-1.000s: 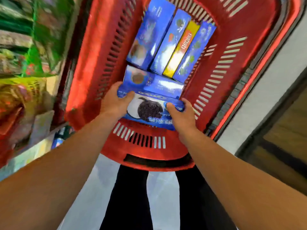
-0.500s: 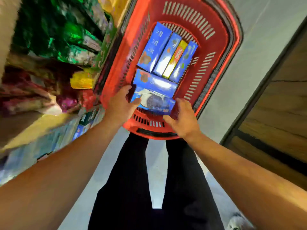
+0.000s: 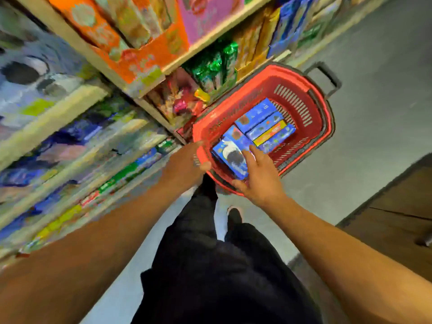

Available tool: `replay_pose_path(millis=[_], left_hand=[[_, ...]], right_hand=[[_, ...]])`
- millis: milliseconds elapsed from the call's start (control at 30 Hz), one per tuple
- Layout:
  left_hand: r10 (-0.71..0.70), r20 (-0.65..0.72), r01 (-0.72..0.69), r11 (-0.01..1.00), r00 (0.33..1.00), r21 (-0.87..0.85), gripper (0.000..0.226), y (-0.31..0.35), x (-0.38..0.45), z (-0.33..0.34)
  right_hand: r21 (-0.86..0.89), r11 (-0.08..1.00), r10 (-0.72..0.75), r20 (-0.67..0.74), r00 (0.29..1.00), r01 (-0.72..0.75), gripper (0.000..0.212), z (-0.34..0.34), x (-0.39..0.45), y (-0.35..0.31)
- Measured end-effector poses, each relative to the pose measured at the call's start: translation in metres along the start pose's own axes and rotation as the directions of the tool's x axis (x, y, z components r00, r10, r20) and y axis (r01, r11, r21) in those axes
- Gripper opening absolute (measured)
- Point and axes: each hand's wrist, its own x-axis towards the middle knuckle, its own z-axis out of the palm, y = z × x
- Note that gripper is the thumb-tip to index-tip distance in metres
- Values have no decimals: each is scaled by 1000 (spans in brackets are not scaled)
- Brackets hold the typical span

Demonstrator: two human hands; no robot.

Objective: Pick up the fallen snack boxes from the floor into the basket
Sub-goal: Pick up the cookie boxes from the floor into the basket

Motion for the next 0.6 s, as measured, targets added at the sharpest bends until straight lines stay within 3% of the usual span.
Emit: replay_pose_path(millis=[167,267,433,600], left_hand=[[-10,-266,9,1000,964,-4,63,-7,-106,-13],[-136,-420,82,986,897,-143,69,-32,-174,-16],[-370,-610,229,926,700,-299,68,-64,-279,-9],[-613,-669,343,790,419,-509,80,-104,-410,22]], right_hand=[[-163,933,-322,14,946,320,89,-22,-30,-32],[-243,838,-473,123,872,489,89,-25,-49,-71],[-292,552,-702,342,625,781,90,-6,-81,-152],[-237,216,-798,516,312,947,92,51,-153,-241]])
